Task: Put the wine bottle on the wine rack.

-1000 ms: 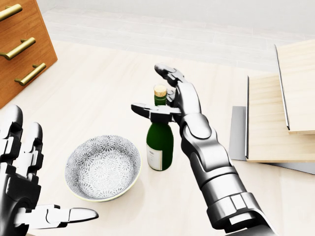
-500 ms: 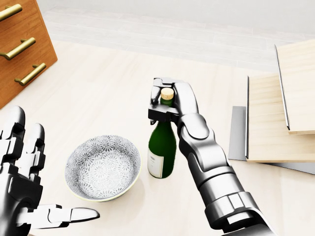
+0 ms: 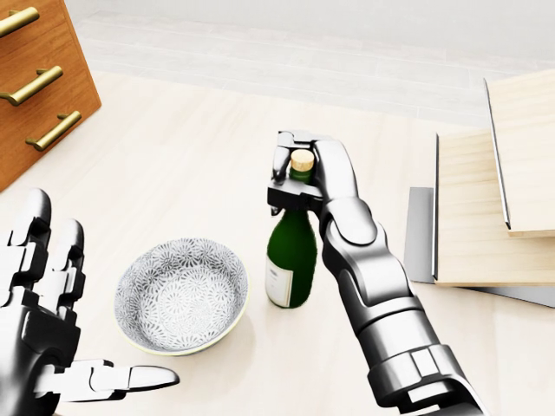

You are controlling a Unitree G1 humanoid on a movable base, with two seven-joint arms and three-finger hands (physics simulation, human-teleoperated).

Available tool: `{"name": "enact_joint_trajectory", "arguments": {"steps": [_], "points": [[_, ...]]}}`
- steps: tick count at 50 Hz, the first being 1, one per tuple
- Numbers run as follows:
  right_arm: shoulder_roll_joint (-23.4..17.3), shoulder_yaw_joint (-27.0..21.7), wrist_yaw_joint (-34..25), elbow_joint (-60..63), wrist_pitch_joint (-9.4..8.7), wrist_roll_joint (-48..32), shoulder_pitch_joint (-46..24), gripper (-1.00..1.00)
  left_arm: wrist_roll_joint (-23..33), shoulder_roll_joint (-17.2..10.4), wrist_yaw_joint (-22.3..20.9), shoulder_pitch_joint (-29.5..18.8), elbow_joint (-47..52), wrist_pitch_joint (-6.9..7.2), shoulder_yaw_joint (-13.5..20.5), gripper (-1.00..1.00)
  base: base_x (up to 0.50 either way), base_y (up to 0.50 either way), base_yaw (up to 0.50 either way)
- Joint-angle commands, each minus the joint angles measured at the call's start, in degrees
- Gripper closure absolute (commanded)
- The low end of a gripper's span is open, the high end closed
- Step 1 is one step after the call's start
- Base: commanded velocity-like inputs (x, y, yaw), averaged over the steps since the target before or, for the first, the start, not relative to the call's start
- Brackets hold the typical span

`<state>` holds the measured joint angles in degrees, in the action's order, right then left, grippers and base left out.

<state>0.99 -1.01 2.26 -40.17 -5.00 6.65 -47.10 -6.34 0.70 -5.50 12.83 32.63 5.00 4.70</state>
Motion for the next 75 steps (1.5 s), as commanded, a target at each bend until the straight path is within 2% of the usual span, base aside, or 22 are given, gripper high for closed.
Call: {"name": "enact_joint_trajectory", "arguments": {"steps": [1, 15, 27, 29, 37, 41, 50, 65, 75], "points": [[-1.2, -0.3, 0.8, 9.2, 0.0, -0.1, 0.6, 1.0, 0.0, 0.1, 0.0, -0.1, -1.3, 0.0, -0.3, -1.0, 0.0, 0.0, 0.0], [-5.5, -3.5, 1.1, 20.0, 0.0, 2.6, -2.9, 1.0, -0.3, -0.1, 0.2, -0.7, -1.6, 0.0, -0.5, -1.0, 0.0, 0.0, 0.0], [-10.2, -5.5, -2.3, 18.0, 0.0, 7.9, -5.9, 1.0, -0.1, -0.2, 0.4, -0.9, -1.8, 0.0, -0.6, -1.0, 0.0, 0.0, 0.0], [-10.6, -7.3, -3.1, 17.6, 0.0, 10.7, -7.2, 1.0, 0.1, -0.3, 0.5, -1.1, -2.1, 0.0, -0.6, -1.0, 0.0, 0.0, 0.0], [-16.0, -10.6, -3.4, 9.2, 0.0, 15.7, -14.0, 1.0, 0.0, -0.3, 0.7, -1.3, -1.9, 0.0, -0.6, -1.0, 0.0, 0.0, 0.0], [-17.3, -10.2, -3.3, 7.5, 0.0, 17.3, -15.3, 1.0, 0.2, -0.2, 0.8, -1.5, -2.1, 0.0, -0.9, -1.0, 0.0, 0.0, 0.0], [-21.2, -9.1, -8.2, 3.1, 0.0, 18.1, -17.9, 1.0, 0.1, -0.4, 0.9, -1.4, -1.9, 0.0, -0.4, -1.0, 0.0, 0.0, 0.0], [-28.1, -13.7, -8.5, -9.6, 0.0, 22.0, -26.2, 1.0, -0.2, -0.5, 1.0, -1.9, -1.3, 0.0, 0.0, -1.0, 0.0, 0.0, 0.0], [-32.5, -12.9, -9.3, -14.7, 0.0, 22.0, -29.4, 1.0, -0.2, -0.4, 0.9, -1.7, -1.5, 0.0, -0.1, -1.0, 0.0, 0.0, 0.0]]}}
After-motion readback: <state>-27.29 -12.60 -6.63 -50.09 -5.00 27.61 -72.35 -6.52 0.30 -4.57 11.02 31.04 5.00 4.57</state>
